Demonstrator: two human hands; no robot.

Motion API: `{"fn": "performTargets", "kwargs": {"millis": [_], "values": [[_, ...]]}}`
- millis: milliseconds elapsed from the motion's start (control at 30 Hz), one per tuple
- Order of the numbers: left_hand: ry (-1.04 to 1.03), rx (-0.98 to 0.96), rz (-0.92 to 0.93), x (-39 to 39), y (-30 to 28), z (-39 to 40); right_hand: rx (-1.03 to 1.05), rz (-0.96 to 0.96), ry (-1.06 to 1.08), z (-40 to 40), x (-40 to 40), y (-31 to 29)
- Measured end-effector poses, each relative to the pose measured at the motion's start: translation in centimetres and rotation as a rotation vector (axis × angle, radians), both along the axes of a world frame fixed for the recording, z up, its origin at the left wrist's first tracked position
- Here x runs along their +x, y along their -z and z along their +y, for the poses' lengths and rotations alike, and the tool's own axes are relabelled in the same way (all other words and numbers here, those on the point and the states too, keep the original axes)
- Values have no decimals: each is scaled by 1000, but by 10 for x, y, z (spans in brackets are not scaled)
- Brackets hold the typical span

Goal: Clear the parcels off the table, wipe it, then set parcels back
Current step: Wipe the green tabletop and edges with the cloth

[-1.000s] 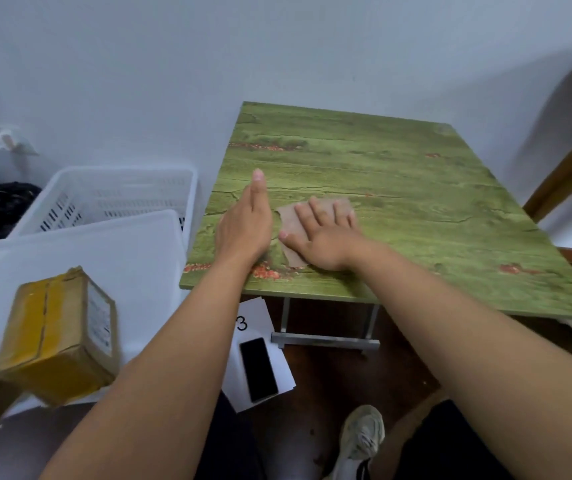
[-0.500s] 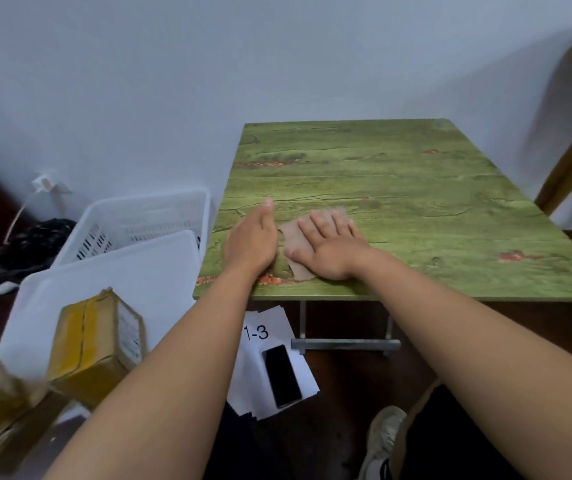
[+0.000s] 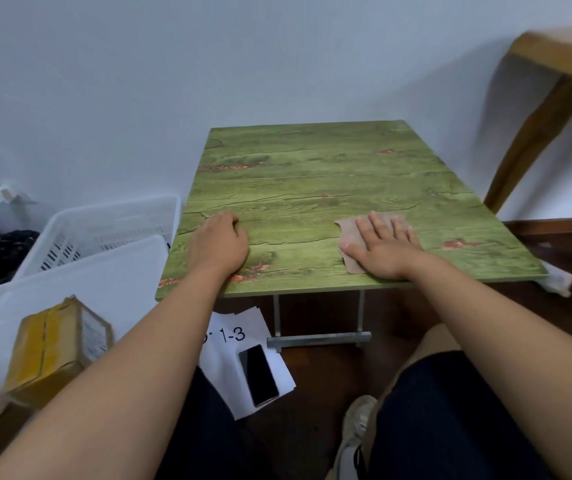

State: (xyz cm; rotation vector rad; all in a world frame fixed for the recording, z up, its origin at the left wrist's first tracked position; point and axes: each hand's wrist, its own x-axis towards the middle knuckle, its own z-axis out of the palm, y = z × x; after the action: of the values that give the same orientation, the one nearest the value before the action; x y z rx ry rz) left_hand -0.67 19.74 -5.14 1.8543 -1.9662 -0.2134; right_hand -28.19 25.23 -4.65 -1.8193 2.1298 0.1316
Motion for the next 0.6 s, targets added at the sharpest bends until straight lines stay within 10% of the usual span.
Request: {"fn": "performTargets", "kwargs": {"millis": [600], "values": [[18, -17, -73, 0, 3, -5, -40, -16, -381, 22, 112, 1]]}}
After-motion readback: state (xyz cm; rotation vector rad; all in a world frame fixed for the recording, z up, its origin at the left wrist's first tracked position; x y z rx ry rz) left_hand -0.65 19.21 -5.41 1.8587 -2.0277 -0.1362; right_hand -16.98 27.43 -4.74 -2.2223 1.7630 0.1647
